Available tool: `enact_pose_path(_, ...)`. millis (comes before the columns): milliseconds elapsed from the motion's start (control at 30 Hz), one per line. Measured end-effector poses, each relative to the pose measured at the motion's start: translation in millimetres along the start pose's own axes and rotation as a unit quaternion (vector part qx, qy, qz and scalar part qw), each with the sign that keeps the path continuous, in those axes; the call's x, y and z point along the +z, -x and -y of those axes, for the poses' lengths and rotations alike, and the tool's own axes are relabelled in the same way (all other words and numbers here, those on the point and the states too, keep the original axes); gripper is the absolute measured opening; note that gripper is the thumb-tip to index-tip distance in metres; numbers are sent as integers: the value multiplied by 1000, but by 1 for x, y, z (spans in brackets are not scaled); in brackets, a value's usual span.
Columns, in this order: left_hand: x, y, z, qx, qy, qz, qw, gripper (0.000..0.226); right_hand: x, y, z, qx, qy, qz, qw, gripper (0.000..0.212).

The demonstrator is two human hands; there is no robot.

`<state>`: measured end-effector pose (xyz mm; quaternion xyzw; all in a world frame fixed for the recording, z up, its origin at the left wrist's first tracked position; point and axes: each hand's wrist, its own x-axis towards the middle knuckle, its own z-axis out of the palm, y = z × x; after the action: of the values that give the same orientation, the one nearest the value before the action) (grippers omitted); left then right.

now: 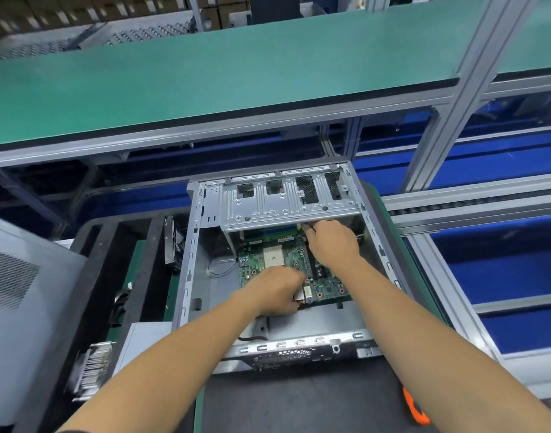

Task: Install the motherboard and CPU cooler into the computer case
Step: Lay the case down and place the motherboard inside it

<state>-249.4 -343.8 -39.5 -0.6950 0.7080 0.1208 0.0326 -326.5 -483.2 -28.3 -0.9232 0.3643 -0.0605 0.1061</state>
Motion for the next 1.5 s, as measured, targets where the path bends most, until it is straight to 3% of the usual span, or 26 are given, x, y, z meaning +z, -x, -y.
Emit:
enact_pose_path(333,-5,2,-13,46,18,10,999,33,4,-3,-1,22,42,39,998,48)
enact_pose_path(533,0,8,-17,62,51,97,992,34,5,-2,-1,41,30,90,995,48)
enact_pose_path(733,-1,10,-8,22,195,128,972,37,5,-3,1,56,40,107,992,43)
enact_pose_path(833,-8,11,0,-45,275,89,956,38,5,-1,-1,61,69,133,987,35)
enact_pose_path(900,-13,8,16,-175,255,-37,950,32,3,-2,0,67,87,153,982,38)
enact_pose_path(967,-17,11,32,-338,198,-110,913,19,0,-6,3,77,104,179,975,44)
enact_pose_path(1067,-10,21,48,-485,223,-65,843,19,-3,-15,4,105,91,216,966,40)
enact_pose_path(1133,-6,20,52,-508,290,-14,811,33,-1,-17,2,119,77,227,964,31)
enact_pose_path(1233,-4,14,51,-473,326,63,816,31,0,-17,-1,130,66,245,959,25)
enact_pose_path(1333,-8,15,50,-466,291,67,833,8,0,-19,-2,138,58,258,955,24)
enact_pose_path(1400,-11,15,50,-469,312,84,822,11,0,-20,-3,142,56,264,952,24)
enact_pose_path(1500,-7,11,53,-487,366,50,791,25,2,-21,-4,148,47,266,952,21)
